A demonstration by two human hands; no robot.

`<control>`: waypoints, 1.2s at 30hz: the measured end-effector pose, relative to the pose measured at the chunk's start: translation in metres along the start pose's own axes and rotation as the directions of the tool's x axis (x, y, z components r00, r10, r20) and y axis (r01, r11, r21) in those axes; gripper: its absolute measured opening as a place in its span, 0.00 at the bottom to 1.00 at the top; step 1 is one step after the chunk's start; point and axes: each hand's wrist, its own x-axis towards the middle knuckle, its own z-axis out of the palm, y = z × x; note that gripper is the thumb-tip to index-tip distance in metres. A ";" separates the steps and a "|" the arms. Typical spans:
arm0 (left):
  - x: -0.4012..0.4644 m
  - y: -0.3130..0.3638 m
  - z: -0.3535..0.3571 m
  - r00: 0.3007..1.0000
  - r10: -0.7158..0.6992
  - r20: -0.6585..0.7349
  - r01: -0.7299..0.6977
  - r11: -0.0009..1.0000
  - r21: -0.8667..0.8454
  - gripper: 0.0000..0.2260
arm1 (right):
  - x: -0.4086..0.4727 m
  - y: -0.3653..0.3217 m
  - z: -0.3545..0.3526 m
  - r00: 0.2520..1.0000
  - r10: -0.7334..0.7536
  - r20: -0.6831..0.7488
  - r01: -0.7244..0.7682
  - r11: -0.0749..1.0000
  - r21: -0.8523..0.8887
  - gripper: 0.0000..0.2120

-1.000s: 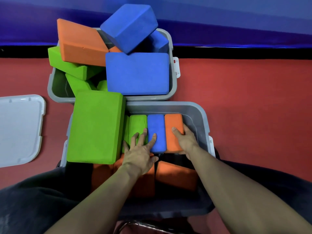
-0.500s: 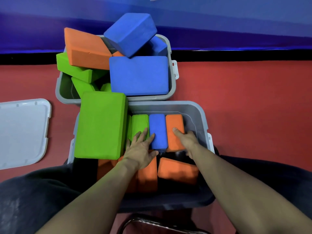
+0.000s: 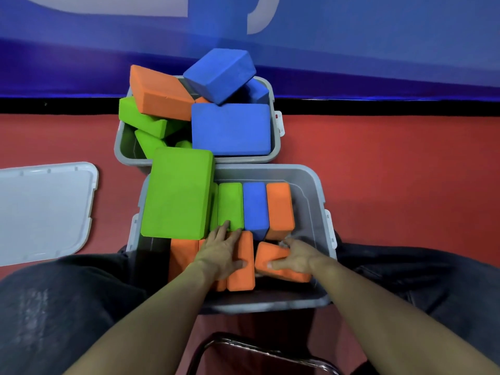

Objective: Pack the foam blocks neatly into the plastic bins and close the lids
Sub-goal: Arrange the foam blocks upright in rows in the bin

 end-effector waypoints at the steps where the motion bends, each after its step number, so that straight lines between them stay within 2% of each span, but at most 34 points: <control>1: -0.001 -0.003 0.003 1.000 -0.014 0.021 0.014 1.000 0.003 0.46 | 0.001 0.000 0.007 0.999 -0.021 -0.026 0.019 0.998 -0.063 0.45; 4: -0.001 -0.009 0.008 0.999 -0.020 0.037 0.019 1.000 0.008 0.48 | 0.005 -0.004 0.017 0.988 -0.097 -0.123 0.062 0.962 -0.265 0.46; 9: 0.004 -0.011 0.012 1.000 -0.006 -0.001 0.006 0.998 -0.064 0.51 | 0.015 -0.009 0.020 0.992 -0.062 -0.107 0.041 0.982 -0.184 0.52; 13: 0.006 -0.014 0.024 1.000 0.005 -0.022 -0.006 1.000 -0.027 0.53 | 0.023 -0.007 0.024 0.998 0.000 -0.066 -0.013 0.981 -0.193 0.57; 17: 0.005 -0.016 0.027 0.999 0.010 -0.037 -0.011 1.000 -0.016 0.54 | 0.024 -0.006 0.025 0.995 -0.040 -0.090 0.020 0.977 -0.211 0.46; 19: 0.005 -0.016 0.027 0.999 0.008 -0.038 -0.009 1.000 -0.023 0.55 | 0.021 -0.005 0.023 0.987 -0.060 -0.151 0.033 0.985 -0.170 0.41; 24: 0.006 -0.013 0.024 0.999 0.016 -0.050 -0.017 1.000 -0.012 0.57 | 0.013 -0.004 0.015 0.962 -0.014 -0.274 -0.013 0.995 -0.095 0.39; 30: 0.006 -0.011 0.017 1.000 0.016 -0.026 -0.015 1.000 0.014 0.56 | 0.001 -0.014 0.018 0.938 -0.003 -0.347 0.000 1.000 -0.009 0.37; 36: 0.008 -0.013 0.015 1.000 0.007 -0.003 -0.007 1.000 0.005 0.57 | 0.000 -0.027 0.022 0.920 0.023 -0.391 -0.047 0.998 -0.051 0.32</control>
